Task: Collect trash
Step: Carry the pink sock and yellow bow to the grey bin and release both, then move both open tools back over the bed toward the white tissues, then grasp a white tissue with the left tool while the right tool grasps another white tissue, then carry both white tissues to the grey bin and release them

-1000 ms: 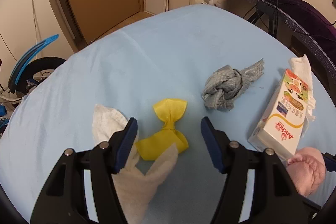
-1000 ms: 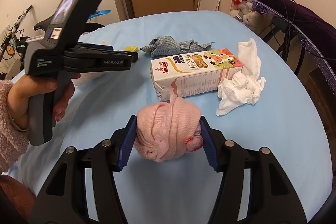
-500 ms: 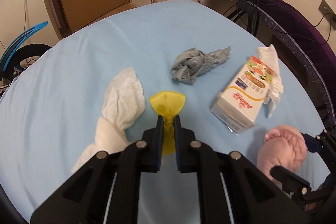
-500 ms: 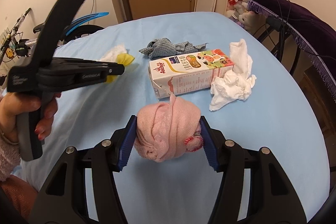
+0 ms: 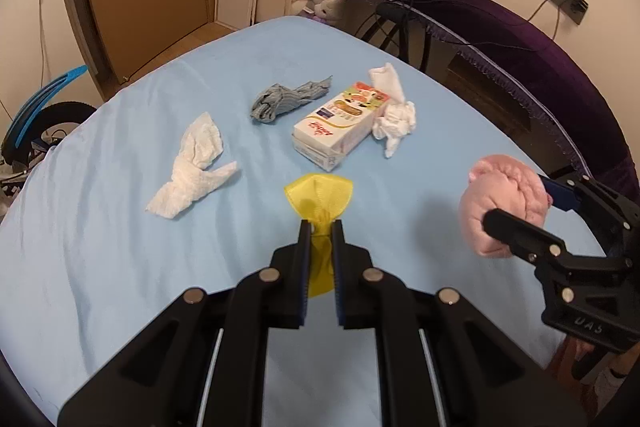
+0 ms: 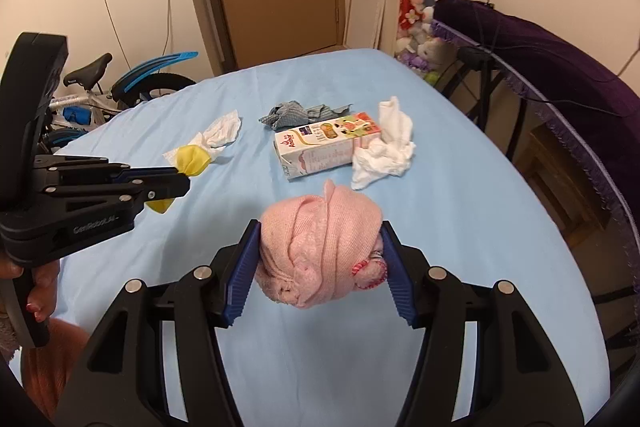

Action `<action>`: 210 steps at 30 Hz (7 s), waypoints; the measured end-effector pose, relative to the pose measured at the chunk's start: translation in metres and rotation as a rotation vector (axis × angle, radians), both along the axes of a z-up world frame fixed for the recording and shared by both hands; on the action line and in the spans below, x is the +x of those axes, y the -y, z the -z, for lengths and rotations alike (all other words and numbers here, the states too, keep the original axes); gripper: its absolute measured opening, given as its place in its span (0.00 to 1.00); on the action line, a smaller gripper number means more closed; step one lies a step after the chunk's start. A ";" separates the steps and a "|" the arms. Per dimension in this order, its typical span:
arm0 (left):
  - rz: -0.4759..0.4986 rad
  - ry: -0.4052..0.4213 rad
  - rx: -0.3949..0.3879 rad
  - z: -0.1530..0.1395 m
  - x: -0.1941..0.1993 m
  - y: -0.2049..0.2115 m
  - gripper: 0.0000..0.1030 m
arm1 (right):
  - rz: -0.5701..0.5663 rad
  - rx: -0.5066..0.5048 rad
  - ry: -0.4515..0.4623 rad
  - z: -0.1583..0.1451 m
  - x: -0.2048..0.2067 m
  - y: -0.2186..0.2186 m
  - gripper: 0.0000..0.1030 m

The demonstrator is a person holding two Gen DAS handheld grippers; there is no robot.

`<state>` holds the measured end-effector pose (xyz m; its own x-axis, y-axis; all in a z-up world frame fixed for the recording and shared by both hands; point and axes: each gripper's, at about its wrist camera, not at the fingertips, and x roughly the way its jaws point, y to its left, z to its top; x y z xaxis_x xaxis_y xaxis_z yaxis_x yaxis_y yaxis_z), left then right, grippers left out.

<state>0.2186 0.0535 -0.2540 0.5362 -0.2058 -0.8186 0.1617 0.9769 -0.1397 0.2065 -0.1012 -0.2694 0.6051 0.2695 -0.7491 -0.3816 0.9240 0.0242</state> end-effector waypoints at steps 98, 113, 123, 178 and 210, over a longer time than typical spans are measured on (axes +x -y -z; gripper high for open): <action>0.443 0.341 0.093 -0.202 -0.156 0.318 0.77 | 0.335 0.035 0.267 -0.238 -0.261 0.310 0.71; -0.013 0.252 0.159 -0.153 -0.054 0.059 0.77 | 0.042 0.058 0.197 -0.179 -0.103 0.110 0.71; -0.162 0.142 0.162 -0.083 0.013 -0.030 0.77 | 0.020 0.013 0.119 -0.104 0.002 0.039 0.71; -0.075 -0.001 0.050 -0.029 -0.003 -0.025 0.24 | -0.007 -0.012 0.010 -0.043 0.014 0.022 0.29; 0.648 0.264 -0.064 -0.193 -0.177 0.321 0.24 | 0.591 -0.030 0.254 -0.213 -0.317 0.352 0.29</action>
